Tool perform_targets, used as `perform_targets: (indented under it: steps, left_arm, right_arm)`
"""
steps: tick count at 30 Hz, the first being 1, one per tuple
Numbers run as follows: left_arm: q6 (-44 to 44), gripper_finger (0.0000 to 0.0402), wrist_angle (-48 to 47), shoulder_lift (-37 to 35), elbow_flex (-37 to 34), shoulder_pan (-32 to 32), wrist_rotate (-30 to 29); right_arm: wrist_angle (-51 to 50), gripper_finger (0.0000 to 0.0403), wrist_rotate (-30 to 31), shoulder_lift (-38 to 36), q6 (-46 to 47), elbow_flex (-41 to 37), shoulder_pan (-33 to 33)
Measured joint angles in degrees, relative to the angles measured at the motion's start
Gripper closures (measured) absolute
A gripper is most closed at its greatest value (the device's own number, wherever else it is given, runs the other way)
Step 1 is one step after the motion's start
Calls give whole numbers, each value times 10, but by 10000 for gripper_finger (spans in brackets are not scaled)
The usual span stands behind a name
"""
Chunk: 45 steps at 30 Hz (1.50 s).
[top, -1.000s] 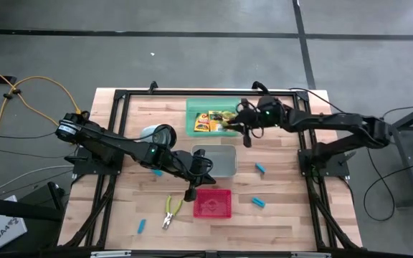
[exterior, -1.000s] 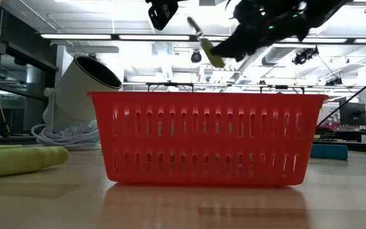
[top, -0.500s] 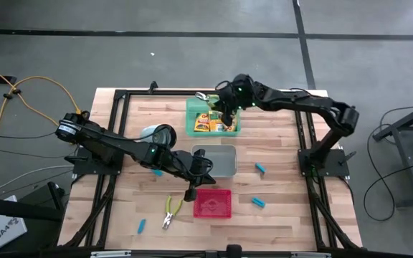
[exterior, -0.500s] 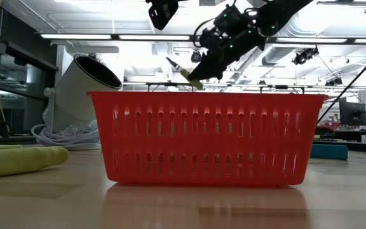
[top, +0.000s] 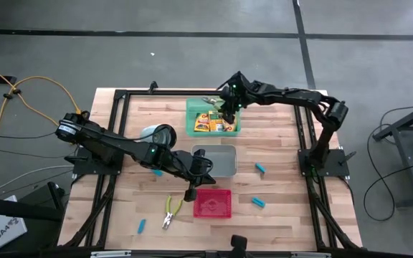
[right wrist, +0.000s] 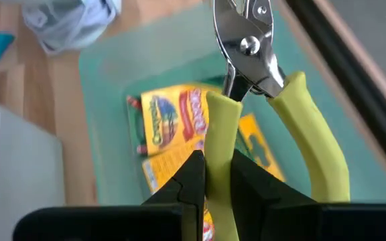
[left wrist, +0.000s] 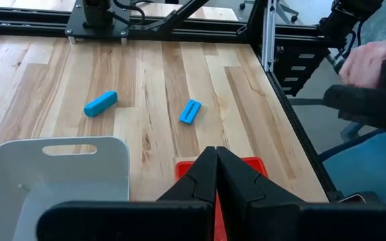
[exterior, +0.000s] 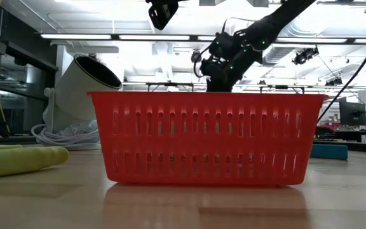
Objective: Pick & Place School Supplies
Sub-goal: Put the right green hole puncher into the gray bin
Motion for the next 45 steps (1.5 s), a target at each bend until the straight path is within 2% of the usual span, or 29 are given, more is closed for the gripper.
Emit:
perform_targets:
  steps: [9,13,19,25,31,38,45]
  left_arm:
    - [3,401,0,0,0,0,0]
    - [3,401,-1,0,0,0,0]
    - [5,401,-2,0,0,0,0]
    - [5,401,-5,0,0,0,0]
    - [5,401,-5,0,0,0,0]
    - [3,401,-6,0,0,0,0]
    - [3,401,-8,0,0,0,0]
  right_arm:
    - [-8,366,-1,5,3,0,26]
    - [-56,366,-21,5,22,0,57]
    - [-101,366,55,-9,10,-1,140]
    - [-114,366,87,-51,21,0,209]
    - [-157,366,78,-74,61,-1,251]
    - [-153,366,54,-68,80,-1,286]
    - [-159,366,54,-56,101,0,310]
